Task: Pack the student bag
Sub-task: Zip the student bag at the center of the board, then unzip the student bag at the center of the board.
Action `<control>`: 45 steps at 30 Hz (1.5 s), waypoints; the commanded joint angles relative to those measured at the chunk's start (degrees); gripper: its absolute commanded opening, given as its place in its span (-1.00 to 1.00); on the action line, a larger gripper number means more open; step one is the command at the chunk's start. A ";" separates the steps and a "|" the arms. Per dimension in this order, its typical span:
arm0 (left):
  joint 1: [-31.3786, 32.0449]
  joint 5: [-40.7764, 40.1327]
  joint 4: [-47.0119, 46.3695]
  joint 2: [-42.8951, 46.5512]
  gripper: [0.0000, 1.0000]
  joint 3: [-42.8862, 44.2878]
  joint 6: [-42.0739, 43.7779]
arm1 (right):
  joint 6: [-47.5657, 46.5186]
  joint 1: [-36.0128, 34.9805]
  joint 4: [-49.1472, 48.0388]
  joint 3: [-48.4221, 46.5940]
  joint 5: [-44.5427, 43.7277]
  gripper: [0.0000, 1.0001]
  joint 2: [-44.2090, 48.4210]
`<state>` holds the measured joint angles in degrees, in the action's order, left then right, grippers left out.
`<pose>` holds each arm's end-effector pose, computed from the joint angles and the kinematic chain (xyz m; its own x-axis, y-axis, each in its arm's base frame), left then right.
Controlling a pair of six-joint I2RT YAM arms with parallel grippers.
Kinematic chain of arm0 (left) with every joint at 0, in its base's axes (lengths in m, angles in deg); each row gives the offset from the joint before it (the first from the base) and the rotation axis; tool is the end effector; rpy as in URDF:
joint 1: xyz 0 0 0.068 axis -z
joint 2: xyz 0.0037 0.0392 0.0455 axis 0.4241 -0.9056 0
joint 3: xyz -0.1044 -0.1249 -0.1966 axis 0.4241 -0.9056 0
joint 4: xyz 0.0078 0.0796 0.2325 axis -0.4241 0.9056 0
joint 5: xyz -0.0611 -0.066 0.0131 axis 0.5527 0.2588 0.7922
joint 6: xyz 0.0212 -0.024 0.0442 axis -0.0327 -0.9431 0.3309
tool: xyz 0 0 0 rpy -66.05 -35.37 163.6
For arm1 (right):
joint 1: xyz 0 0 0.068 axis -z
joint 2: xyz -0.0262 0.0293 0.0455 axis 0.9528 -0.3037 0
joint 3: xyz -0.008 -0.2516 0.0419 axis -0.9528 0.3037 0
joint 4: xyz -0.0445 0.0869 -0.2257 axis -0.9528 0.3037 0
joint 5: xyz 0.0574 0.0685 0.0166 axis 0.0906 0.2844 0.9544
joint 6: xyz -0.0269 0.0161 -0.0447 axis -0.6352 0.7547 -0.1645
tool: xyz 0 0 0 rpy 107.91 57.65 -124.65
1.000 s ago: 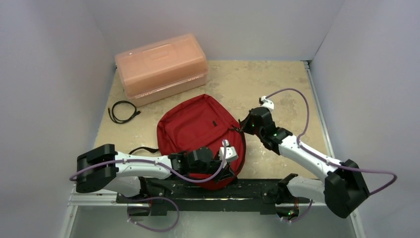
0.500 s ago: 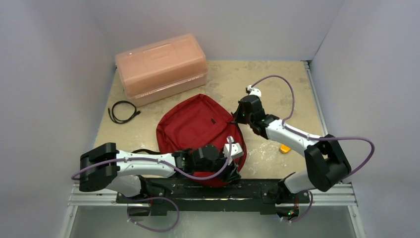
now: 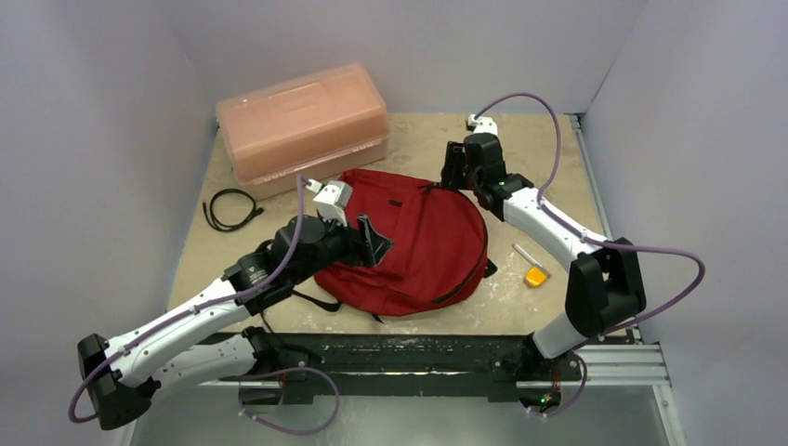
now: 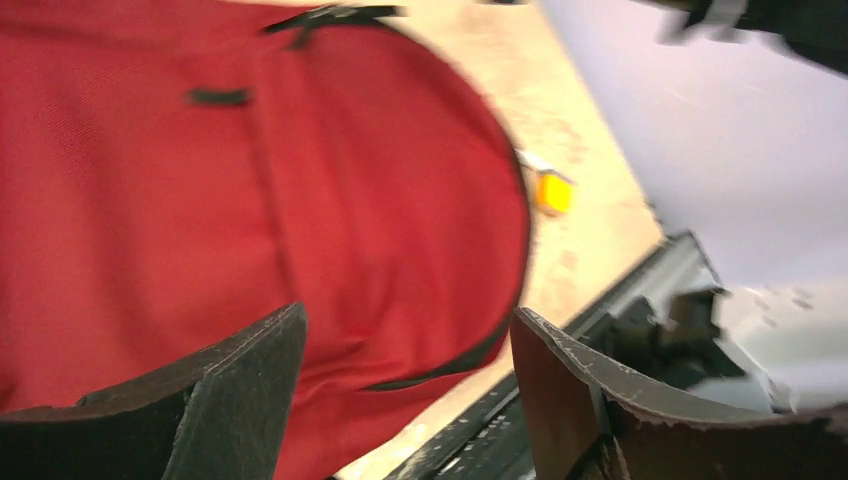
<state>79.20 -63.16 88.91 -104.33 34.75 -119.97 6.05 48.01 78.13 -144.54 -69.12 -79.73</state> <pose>0.1228 -0.1631 0.3173 -0.5606 -0.1958 -0.8046 0.5196 0.6734 -0.5259 0.3187 0.1352 0.2699 -0.5181 0.1758 -0.8371 -0.0355 0.9734 0.2265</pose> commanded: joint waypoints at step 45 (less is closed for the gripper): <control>-23.77 10.32 7.87 -4.98 0.45 4.65 -12.87 | -40.28 -7.58 -3.43 -10.54 28.94 -0.08 -21.00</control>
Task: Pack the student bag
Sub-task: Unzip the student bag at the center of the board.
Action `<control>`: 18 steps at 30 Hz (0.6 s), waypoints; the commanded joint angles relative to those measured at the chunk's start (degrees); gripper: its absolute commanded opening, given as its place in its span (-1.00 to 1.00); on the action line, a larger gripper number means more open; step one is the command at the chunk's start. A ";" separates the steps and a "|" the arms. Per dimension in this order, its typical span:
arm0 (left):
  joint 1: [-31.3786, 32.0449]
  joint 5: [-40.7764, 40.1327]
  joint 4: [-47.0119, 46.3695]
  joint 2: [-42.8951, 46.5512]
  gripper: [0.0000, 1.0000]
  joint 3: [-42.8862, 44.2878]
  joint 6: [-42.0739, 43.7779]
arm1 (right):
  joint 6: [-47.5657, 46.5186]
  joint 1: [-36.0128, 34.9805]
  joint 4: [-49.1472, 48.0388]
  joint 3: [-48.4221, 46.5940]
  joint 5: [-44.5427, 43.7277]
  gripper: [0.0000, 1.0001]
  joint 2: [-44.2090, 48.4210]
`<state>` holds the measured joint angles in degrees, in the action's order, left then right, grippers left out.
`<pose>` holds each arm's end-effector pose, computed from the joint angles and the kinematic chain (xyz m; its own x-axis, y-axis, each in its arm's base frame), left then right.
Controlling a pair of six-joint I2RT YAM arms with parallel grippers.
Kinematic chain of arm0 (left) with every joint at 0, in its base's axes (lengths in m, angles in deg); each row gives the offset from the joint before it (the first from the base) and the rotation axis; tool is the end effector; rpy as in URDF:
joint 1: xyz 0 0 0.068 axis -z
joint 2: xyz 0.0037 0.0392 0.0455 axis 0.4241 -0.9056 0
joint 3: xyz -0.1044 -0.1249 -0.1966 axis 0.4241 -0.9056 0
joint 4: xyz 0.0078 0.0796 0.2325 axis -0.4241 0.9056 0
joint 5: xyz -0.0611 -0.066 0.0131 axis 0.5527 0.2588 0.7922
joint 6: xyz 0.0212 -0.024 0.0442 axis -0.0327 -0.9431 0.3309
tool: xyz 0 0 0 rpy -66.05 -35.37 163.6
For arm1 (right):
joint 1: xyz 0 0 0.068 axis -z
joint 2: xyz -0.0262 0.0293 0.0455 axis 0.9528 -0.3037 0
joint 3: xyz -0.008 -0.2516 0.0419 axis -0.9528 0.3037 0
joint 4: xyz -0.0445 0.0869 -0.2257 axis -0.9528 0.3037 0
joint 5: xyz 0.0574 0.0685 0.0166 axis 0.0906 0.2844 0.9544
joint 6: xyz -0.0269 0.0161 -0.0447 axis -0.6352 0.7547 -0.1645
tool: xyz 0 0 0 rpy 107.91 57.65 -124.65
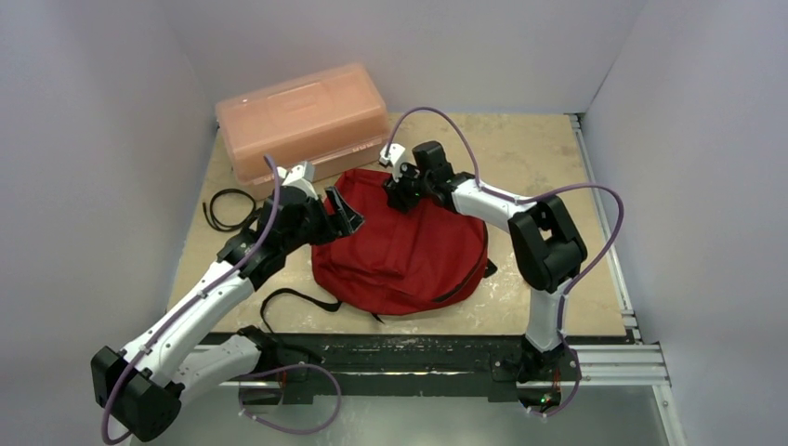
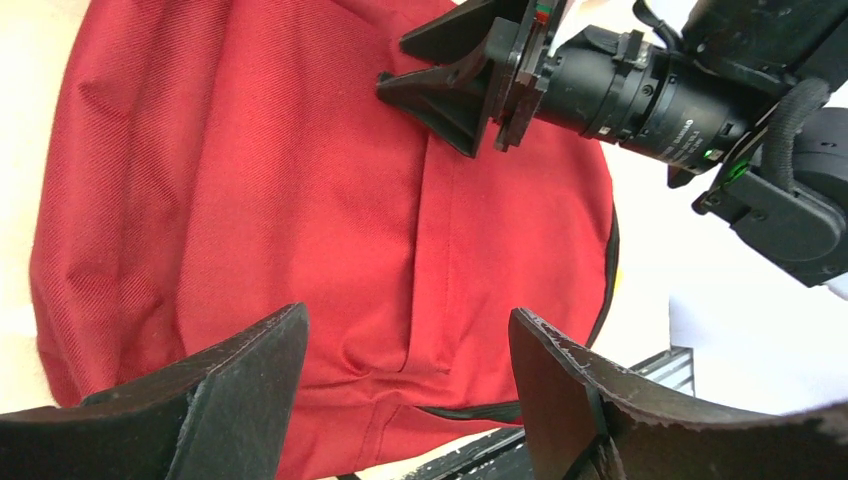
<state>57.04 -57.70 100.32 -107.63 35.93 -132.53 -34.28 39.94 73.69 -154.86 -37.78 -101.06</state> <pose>0.1758 -0.1092 0.2932 -0.6684 -0.4514 -0.5912 0.0441 0.7693 -0.6373 0.3459 0.2333 0.2000 -0.2652 -0.5114 -0.8174 -0.8450 0.5315 -0.0583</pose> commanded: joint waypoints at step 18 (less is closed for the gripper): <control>-8.65 10.32 -24.64 -27.69 0.07 10.03 -10.85 | 19.93 -0.38 -16.46 14.23 5.33 -1.00 18.45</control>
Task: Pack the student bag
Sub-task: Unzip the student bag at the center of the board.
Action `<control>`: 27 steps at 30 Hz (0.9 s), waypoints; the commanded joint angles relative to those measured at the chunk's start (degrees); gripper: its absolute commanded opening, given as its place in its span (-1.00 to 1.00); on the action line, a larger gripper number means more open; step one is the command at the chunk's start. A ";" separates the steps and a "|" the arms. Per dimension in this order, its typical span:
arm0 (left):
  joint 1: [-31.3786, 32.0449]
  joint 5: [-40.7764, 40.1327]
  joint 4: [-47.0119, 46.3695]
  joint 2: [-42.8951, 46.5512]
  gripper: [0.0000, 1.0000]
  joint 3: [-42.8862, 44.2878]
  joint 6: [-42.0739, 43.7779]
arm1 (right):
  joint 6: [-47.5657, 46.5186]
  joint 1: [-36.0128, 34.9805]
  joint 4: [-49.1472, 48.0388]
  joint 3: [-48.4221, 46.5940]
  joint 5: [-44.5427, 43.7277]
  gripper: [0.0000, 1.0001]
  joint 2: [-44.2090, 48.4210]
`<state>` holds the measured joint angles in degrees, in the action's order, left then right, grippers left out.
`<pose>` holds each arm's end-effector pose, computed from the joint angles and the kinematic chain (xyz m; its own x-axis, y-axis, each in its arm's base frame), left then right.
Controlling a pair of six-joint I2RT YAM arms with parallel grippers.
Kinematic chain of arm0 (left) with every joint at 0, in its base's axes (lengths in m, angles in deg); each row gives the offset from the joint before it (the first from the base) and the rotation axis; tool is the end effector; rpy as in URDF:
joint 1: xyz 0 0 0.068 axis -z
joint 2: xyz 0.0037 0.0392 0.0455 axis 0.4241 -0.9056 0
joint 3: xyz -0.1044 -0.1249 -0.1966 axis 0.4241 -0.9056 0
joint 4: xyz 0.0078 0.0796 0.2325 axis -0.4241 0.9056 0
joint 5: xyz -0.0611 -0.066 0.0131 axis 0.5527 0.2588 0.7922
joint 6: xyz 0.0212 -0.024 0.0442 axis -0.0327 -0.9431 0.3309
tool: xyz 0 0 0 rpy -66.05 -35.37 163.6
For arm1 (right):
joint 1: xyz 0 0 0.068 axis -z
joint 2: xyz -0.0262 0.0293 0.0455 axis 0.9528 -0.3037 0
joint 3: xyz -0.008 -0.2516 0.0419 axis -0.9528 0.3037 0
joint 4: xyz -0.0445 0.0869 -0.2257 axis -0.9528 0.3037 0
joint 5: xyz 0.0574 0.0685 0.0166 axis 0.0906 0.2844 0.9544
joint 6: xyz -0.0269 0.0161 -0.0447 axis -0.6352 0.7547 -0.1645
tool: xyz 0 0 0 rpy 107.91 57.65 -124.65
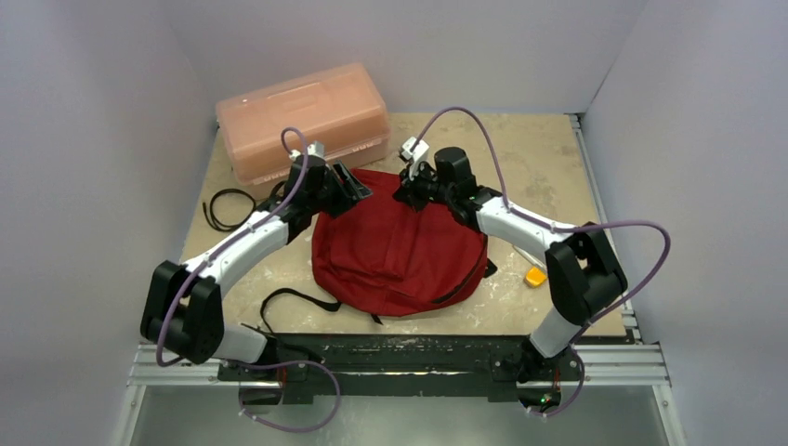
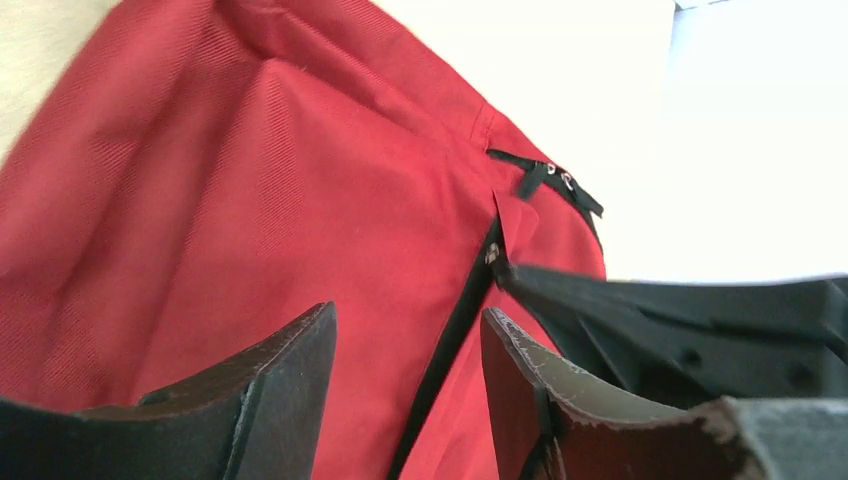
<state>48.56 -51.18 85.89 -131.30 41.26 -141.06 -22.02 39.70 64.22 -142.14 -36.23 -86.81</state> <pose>0.2682 -0.1206 0.2521 -0.6778 -0.6044 -0.4186 -0.1538 0.6733 -0.7232 0.3052 0.2104 0.2383 -0.2963 -0.2976 -0.9075 -0.8003 0.5960 0.0658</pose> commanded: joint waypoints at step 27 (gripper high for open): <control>0.35 2.66 -35.65 -29.27 -1.00 5.81 -0.53 | 23.86 -6.25 -19.22 17.99 8.11 -1.00 5.54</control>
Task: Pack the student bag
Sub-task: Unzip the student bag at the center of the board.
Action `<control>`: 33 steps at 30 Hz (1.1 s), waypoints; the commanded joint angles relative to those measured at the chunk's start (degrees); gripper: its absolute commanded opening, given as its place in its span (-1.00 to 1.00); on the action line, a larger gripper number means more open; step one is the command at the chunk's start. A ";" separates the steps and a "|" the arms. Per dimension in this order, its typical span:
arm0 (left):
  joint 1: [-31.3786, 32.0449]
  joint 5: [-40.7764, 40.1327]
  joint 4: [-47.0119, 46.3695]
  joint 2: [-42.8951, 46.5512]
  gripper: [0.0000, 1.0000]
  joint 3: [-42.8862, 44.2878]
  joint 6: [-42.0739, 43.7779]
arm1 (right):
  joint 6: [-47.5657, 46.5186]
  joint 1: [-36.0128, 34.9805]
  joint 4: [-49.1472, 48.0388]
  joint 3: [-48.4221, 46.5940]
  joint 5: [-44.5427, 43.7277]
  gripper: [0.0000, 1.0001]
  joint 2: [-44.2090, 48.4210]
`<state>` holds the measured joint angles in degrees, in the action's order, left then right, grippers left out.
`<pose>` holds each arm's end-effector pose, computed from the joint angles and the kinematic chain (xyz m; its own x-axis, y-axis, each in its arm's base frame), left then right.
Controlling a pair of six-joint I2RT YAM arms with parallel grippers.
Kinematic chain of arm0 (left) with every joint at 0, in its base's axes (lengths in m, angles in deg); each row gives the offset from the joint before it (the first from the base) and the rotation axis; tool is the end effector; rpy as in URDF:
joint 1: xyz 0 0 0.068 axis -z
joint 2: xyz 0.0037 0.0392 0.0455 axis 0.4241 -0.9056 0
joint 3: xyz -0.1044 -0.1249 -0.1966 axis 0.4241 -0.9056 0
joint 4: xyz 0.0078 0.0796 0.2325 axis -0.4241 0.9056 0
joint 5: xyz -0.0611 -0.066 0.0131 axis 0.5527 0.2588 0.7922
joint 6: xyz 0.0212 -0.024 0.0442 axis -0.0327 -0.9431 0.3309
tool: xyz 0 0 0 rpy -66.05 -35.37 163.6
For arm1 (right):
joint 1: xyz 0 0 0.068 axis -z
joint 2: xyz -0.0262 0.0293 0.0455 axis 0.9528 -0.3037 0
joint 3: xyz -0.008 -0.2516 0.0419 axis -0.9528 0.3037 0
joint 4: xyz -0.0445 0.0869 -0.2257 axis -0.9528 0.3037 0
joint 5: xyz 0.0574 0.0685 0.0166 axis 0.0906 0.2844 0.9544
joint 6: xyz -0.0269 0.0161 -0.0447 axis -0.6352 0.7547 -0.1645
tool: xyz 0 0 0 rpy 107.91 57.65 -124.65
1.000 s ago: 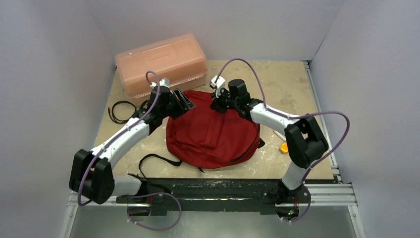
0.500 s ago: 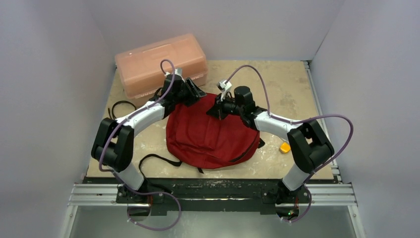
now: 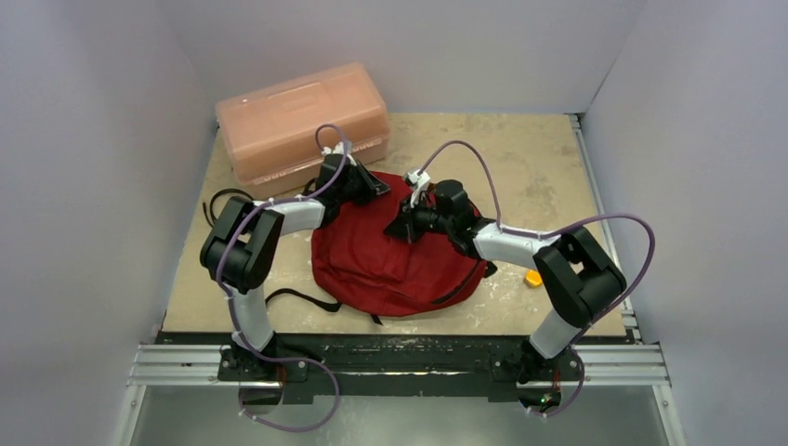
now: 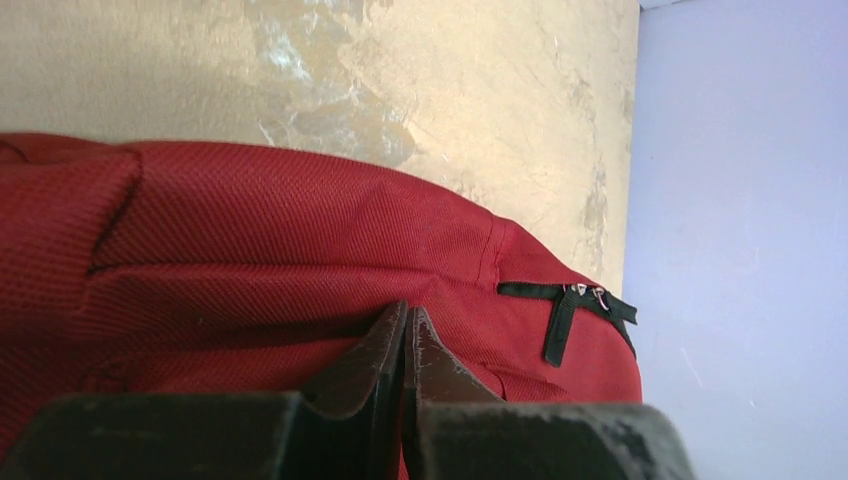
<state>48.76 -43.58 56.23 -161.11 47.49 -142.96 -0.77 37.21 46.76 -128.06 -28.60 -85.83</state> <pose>0.3535 -0.1643 0.1662 -0.7167 -0.5848 -0.3800 -0.0487 0.5855 -0.8092 0.2730 0.2129 0.1979 -0.5272 -0.0787 -0.8461 -0.7491 0.5130 0.4191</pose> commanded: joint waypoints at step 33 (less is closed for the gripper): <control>1.01 2.66 33.22 35.08 0.12 2.86 17.77 | 19.04 1.42 39.06 5.16 -40.18 0.97 39.97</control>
<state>49.52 -44.23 80.12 -134.51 49.37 -130.39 10.35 25.91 75.28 -122.10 -57.82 -48.72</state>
